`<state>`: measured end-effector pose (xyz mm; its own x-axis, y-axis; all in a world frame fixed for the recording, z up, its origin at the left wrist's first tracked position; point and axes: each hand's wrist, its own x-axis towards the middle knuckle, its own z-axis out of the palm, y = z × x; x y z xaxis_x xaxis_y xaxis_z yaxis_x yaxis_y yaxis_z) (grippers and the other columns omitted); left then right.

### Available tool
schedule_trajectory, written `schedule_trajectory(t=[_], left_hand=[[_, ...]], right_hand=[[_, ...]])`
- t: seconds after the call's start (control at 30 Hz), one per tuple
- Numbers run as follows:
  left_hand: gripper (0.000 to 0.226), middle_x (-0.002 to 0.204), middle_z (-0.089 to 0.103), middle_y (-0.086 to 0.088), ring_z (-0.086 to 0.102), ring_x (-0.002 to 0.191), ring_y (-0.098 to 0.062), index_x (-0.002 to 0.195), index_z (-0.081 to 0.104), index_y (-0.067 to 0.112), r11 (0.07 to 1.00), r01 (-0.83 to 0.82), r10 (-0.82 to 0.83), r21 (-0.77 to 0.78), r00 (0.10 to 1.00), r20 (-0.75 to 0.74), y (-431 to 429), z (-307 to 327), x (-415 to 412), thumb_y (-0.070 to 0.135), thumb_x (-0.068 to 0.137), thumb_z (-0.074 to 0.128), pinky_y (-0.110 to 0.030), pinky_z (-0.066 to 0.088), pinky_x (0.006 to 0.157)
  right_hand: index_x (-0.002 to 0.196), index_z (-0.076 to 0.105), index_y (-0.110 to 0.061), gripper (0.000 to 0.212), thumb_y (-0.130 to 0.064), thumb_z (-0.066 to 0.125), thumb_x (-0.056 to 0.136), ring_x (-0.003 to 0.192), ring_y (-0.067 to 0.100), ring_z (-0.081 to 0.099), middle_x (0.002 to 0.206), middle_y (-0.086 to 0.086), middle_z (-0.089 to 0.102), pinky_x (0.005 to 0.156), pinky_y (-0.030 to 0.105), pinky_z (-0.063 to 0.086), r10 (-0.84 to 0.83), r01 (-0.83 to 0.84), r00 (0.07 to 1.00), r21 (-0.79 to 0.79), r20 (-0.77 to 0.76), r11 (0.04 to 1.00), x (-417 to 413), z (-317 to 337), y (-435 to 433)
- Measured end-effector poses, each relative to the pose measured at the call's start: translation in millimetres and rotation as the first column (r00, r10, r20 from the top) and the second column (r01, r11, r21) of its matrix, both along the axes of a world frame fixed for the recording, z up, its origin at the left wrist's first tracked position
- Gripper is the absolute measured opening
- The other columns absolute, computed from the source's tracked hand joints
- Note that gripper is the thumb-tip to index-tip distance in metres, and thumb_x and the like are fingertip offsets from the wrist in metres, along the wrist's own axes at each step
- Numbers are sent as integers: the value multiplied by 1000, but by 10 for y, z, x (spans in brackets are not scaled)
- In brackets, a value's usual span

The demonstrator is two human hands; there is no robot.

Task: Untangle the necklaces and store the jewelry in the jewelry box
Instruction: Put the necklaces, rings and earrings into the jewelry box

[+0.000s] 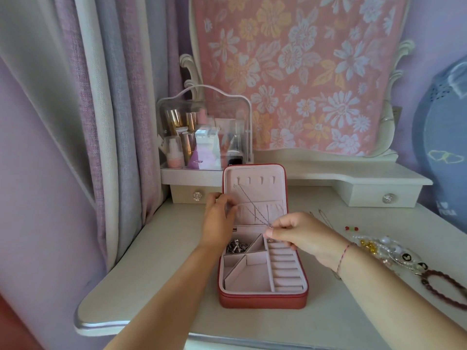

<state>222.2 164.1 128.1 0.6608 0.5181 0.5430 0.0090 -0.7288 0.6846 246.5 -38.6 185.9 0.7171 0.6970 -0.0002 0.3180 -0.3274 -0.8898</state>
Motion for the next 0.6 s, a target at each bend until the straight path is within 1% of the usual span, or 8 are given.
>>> schedule_trajectory(t=[0.1, 0.13, 0.2, 0.27, 0.37, 0.43, 0.5, 0.6], left_hand=[[9, 108, 45, -1, 47, 91, -13, 88, 60, 13, 1000, -1, 1, -14, 999, 32, -15, -6, -1, 4, 90, 63, -10, 31, 82], [13, 108, 45, -2, 47, 91, -13, 87, 58, 16, 1000, 3, -2, -19, 999, 38, -17, -7, -7, 4, 90, 62, -10, 31, 82], [15, 109, 44, -2, 46, 90, -14, 86, 55, 17, 999, 12, -10, -35, 999, 46, -28, 1, -17, 4, 91, 61, -7, 30, 81], [14, 110, 44, -2, 47, 91, -16, 86, 55, 16, 998, 17, -15, -52, 999, 46, -33, 2, -19, 5, 92, 60, -6, 30, 80], [12, 112, 44, 0, 48, 95, -13, 90, 58, 18, 999, 21, -19, -42, 999, 47, -17, -18, -17, 6, 92, 60, -11, 32, 82], [14, 115, 44, 2, 48, 97, -10, 100, 64, 17, 999, 26, -25, -30, 999, 36, -2, -27, -16, 6, 92, 60, -9, 31, 85], [18, 116, 44, 1, 49, 97, -10, 107, 65, 14, 1000, 26, -26, -13, 999, 35, 4, -31, -10, 5, 91, 61, -9, 31, 86], [15, 111, 43, 0, 49, 91, -14, 105, 64, 9, 1000, -7, 7, 20, 1000, 18, -22, -7, -2, 5, 91, 60, -17, 36, 83]], right_hand=[[63, 70, -23, 23, -24, 70, 86, 51, 2, 42, 52, -13, 52, 52, 13, 34, 44, -44, 999, -35, -6, 998, -14, -58, -114], [65, 72, -21, 22, -23, 70, 86, 50, 2, 42, 54, -13, 54, 51, 12, 33, 57, -58, 998, -39, -6, 998, -19, -60, -151], [79, 74, -12, 12, -20, 69, 87, 51, 1, 47, 60, -7, 61, 50, 11, 34, 63, -63, 998, -34, -8, 997, -25, -32, -197], [84, 72, -4, 11, -13, 67, 88, 54, 4, 52, 63, -2, 65, 49, 11, 38, 32, -32, 999, 16, -10, 999, -6, 18, -172], [82, 70, -7, 9, -8, 64, 89, 54, 5, 55, 64, 0, 65, 49, 13, 41, -25, 28, 999, 124, -29, 992, 29, 121, -40], [82, 70, -8, 11, -8, 63, 90, 54, 4, 55, 65, -1, 66, 50, 13, 43, -33, 36, 999, 174, -25, 984, 44, 193, 61], [83, 70, -8, 12, -8, 61, 91, 55, 4, 55, 65, -2, 66, 51, 14, 43, -26, 28, 1000, 227, -11, 973, 51, 260, 159], [83, 69, -8, 12, -10, 61, 92, 55, 4, 57, 67, -2, 67, 54, 15, 45, -23, 18, 1000, 299, 15, 954, 55, 341, 324]])
